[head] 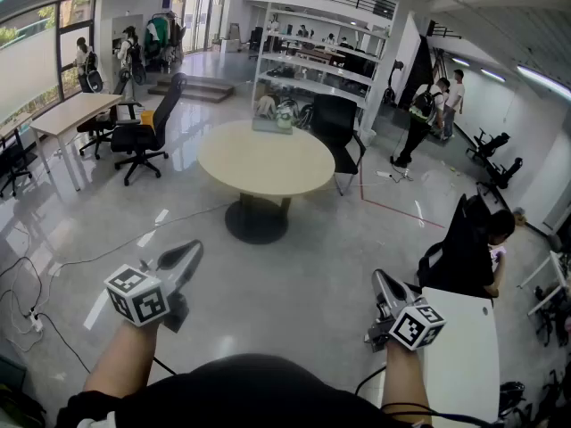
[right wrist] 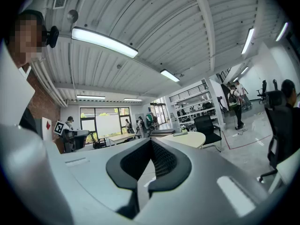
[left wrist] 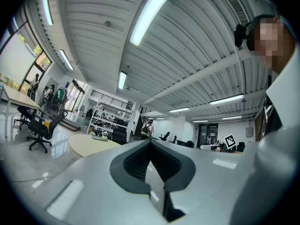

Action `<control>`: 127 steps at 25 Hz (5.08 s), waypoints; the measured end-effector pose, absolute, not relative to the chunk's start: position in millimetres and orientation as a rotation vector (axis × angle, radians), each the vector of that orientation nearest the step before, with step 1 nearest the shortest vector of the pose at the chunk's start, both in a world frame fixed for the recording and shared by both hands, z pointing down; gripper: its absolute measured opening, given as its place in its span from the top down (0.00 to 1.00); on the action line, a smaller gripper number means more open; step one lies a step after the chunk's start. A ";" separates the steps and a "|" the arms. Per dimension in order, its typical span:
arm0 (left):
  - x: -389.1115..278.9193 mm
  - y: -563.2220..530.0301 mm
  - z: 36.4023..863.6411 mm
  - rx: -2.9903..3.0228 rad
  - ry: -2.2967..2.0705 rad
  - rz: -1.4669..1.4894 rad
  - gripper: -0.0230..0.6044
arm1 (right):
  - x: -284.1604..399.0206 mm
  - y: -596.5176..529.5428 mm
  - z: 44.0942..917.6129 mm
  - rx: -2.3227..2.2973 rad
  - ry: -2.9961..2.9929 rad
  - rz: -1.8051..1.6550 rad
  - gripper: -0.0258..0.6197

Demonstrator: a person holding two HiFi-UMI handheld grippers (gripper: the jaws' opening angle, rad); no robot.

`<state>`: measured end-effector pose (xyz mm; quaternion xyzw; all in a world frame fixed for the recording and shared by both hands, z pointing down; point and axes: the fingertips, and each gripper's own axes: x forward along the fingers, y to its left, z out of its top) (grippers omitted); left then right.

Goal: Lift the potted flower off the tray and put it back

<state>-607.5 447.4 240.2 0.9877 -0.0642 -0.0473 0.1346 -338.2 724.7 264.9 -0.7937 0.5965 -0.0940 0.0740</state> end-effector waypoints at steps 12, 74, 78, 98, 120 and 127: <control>-605.5 441.4 245.6 2.860 -0.177 -0.125 0.98 | -336.1 717.2 269.5 -2.398 1.784 -0.279 0.94; -437.7 484.9 274.8 2.836 -0.015 -0.041 0.98 | -219.4 734.9 291.0 -2.439 1.849 -0.294 0.94; -432.3 406.8 261.5 2.846 0.018 -0.069 0.98 | -213.9 663.0 275.2 -2.458 1.826 -0.254 0.94; -352.9 197.8 279.4 2.835 -0.033 -0.024 0.98 | -113.2 453.2 297.2 -2.423 1.823 -0.290 0.94; -98.6 178.8 266.6 2.877 -0.323 -0.026 0.98 | 166.5 376.0 301.1 -2.176 2.080 -0.275 0.94; -28.6 160.9 276.5 2.878 -0.204 0.002 0.98 | 216.4 380.8 313.3 -2.257 1.985 -0.311 0.94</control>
